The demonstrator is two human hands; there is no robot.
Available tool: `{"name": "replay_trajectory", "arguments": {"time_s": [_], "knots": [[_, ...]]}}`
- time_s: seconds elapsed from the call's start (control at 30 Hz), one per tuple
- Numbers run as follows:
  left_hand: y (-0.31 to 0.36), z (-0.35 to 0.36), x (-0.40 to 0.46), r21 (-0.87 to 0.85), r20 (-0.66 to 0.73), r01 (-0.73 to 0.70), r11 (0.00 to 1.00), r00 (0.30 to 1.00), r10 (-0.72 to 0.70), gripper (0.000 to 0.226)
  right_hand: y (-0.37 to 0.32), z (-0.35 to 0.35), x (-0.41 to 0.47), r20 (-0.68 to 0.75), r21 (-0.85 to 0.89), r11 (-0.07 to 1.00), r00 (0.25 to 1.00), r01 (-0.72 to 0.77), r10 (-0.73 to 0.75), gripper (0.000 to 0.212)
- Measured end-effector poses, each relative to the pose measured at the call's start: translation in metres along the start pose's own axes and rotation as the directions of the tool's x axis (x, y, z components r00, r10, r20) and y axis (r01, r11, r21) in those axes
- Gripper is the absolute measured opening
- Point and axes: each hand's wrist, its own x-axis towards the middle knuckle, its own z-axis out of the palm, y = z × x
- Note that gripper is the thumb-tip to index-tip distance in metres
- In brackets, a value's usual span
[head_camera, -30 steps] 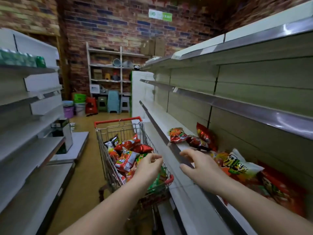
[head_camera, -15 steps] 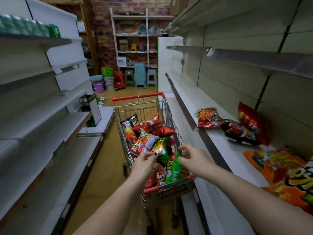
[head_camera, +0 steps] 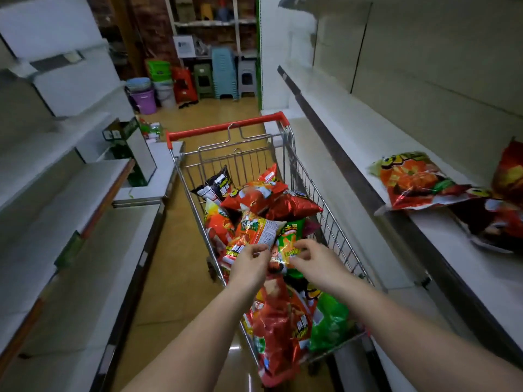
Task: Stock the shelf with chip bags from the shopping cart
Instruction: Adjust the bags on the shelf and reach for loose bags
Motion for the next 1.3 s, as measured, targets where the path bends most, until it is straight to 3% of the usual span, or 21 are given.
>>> {"name": "replay_trajectory", "arguments": {"time_s": [0.23, 0.43, 0.57, 0.9, 1.1, 1.2, 1.3], "knots": [[-0.015, -0.026, 0.112, 0.136, 0.024, 0.113, 0.984, 0.993, -0.117, 0.015, -0.012, 0.048, 0.096, 0.077, 0.062, 0.985, 0.985, -0.159, 0.154, 0.044], [-0.022, -0.015, 0.164, 0.251, 0.012, 0.125, 0.96, 0.991, -0.132, 0.044, 0.001, 0.066, 0.148, 0.089, 0.076, 0.966, 0.967, -0.248, 0.241, 0.044], [-0.029, -0.008, 0.192, 0.339, -0.054, 0.134, 0.931, 0.991, -0.123, 0.055, 0.013, 0.077, 0.171, 0.063, 0.065, 0.972, 0.973, -0.227, 0.223, 0.054], [-0.03, 0.002, 0.222, 0.264, -0.094, 0.246, 0.933, 0.969, -0.229, 0.059, 0.033, 0.089, 0.189, 0.122, 0.129, 0.977, 0.981, -0.169, 0.154, 0.055], [-0.027, 0.003, 0.222, 0.171, -0.073, 0.322, 0.931, 0.946, -0.314, 0.072, 0.042, 0.086, 0.189, 0.237, 0.272, 0.939, 0.96, -0.211, 0.147, 0.062], [-0.021, 0.0, 0.212, 0.122, -0.047, 0.34, 0.932, 0.94, -0.337, 0.05, 0.048, 0.083, 0.187, 0.232, 0.3, 0.924, 0.958, -0.238, 0.172, 0.068], [-0.022, -0.002, 0.205, 0.095, 0.016, 0.326, 0.941, 0.944, -0.329, 0.029, 0.052, 0.074, 0.185, 0.135, 0.305, 0.922, 0.969, -0.237, 0.205, 0.062]]}}
